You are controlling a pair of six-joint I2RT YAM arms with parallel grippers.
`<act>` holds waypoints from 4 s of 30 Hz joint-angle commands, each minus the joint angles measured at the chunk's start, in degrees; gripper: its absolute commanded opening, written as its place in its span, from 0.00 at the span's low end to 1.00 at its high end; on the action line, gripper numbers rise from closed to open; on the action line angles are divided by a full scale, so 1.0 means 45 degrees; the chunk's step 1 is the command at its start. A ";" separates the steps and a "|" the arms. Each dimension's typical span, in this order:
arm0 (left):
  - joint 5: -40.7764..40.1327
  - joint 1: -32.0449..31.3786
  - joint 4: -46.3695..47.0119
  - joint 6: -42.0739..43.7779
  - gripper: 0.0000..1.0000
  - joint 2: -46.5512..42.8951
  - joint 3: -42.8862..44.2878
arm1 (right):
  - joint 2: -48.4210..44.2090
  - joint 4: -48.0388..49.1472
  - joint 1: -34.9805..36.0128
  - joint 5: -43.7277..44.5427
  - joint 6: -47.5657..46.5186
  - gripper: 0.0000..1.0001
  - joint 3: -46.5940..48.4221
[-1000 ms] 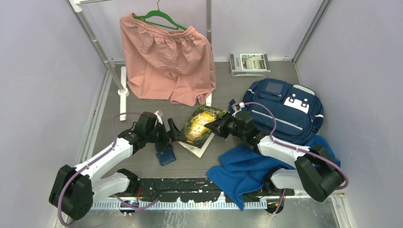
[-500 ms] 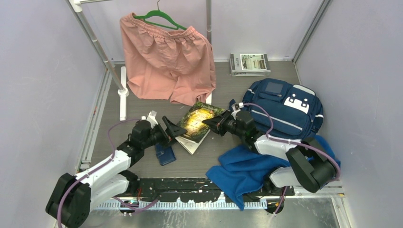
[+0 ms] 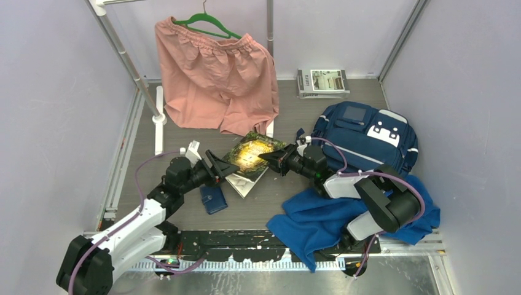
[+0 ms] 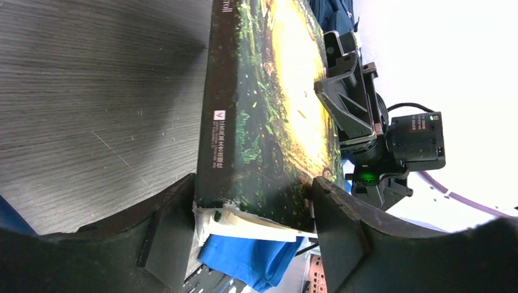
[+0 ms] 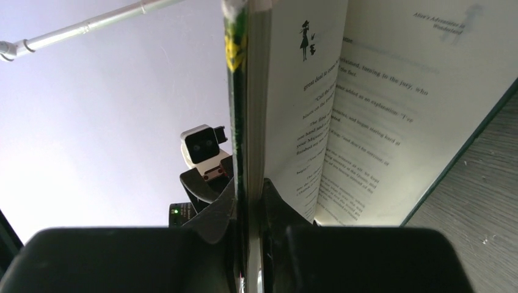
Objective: Pack the student bag
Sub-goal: Pick up the book from the center of the board, then place the book in the student bag.
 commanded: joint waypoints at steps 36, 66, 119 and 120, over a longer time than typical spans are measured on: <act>0.0064 0.0014 -0.1099 0.0486 0.00 -0.0228 0.2099 | -0.4186 -2.4993 -0.0098 1.0905 -1.6263 0.75 1.1139; 0.1590 0.0501 -0.5491 0.2085 0.00 0.0475 0.6239 | 0.0542 -2.5845 0.0131 0.9852 -1.7288 0.01 1.1375; 0.2222 0.1225 -0.7843 0.4256 0.00 0.0344 0.8038 | -0.0416 -2.3257 0.1476 0.8237 -1.7604 0.01 1.0352; 0.2285 0.1225 -0.7767 0.4199 0.00 0.0366 0.8024 | -0.0650 -2.3294 0.1464 0.8257 -1.7569 0.01 1.0448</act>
